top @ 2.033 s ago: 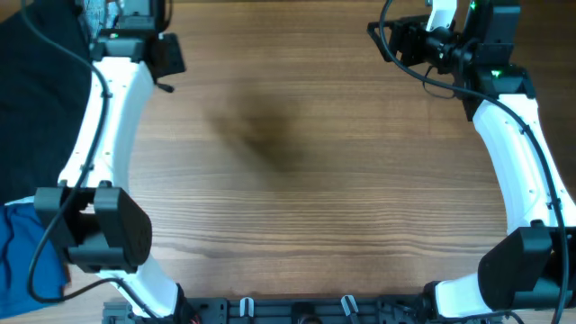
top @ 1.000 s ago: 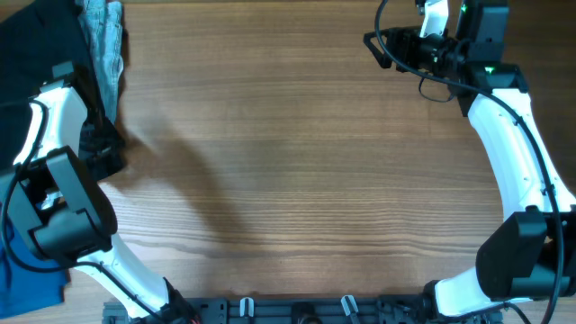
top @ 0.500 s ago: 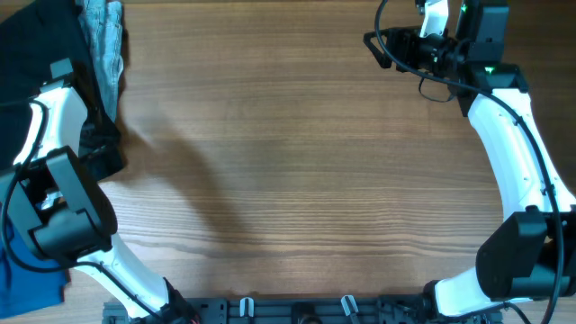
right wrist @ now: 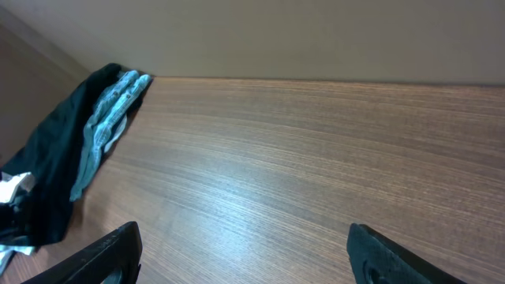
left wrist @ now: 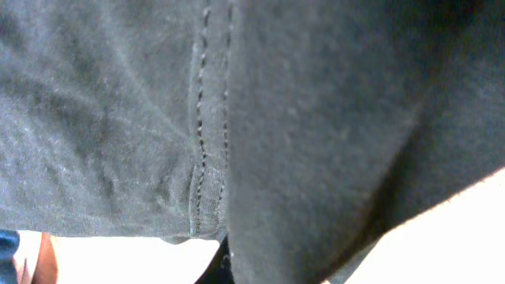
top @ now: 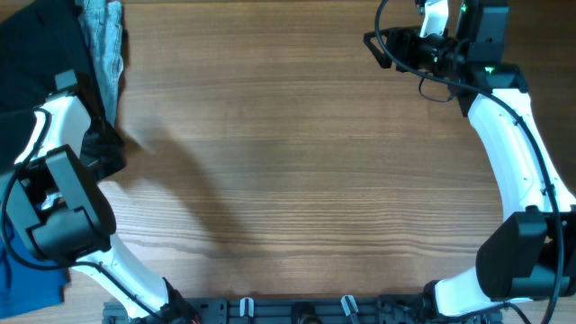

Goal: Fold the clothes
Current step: 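Grasp the black shorts with the left gripper, then pull the black shorts off the pile onto the table center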

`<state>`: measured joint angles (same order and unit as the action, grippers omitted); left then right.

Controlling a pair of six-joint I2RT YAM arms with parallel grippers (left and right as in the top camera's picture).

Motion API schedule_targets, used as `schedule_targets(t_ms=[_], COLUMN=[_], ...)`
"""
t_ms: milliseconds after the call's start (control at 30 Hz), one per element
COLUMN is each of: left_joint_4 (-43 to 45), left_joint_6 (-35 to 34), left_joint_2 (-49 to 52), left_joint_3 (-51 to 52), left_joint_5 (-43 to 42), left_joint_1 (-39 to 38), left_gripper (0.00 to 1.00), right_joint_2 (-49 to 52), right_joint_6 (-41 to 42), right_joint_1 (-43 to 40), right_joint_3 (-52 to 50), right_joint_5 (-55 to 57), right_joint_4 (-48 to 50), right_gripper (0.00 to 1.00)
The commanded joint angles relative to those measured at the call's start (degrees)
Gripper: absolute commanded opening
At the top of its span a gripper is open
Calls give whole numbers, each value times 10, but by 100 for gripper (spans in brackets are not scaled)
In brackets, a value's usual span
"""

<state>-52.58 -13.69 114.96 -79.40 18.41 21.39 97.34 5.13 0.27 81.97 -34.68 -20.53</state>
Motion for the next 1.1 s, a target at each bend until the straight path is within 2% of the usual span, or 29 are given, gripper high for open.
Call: schedule_targets(t_ms=[0, 167, 300, 467, 600, 700, 867, 1067], left_joint_4=[-32, -103, -87, 21, 127, 210, 316, 370], left_joint_6=[-2, -2, -3, -35, -64, -65, -92, -93], left_joint_2=[-28, -97, -143, -137, -103, -59, 7, 26], left_joint_3=[-27, -100, -147, -152, -152, -152, -152, -152], left_joint_5=[-13, -69, -121, -210, -241, -294, -383, -429], left_joint_1=[-13, -96, -219, -361, -466, -542, -621, -679], left_gripper=[4, 4, 4, 4, 4, 4, 4, 4], right_joint_2=[7, 6, -4, -40, -76, -93, -97, -97], right_joint_6=[-7, 1, 14, 30, 43, 45, 45, 45], right_joint_1=[2, 2, -10, -56, -120, -165, -210, -250], right_joint_3=[12, 13, 20, 25, 25, 25, 25, 25], right_joint_5=[4, 1, 1, -3, -14, -14, -14, -14], right_joint_4=[7, 43, 55, 53, 51, 38, 28, 29], right_gripper=[84, 80, 80, 79, 79, 79, 79, 80])
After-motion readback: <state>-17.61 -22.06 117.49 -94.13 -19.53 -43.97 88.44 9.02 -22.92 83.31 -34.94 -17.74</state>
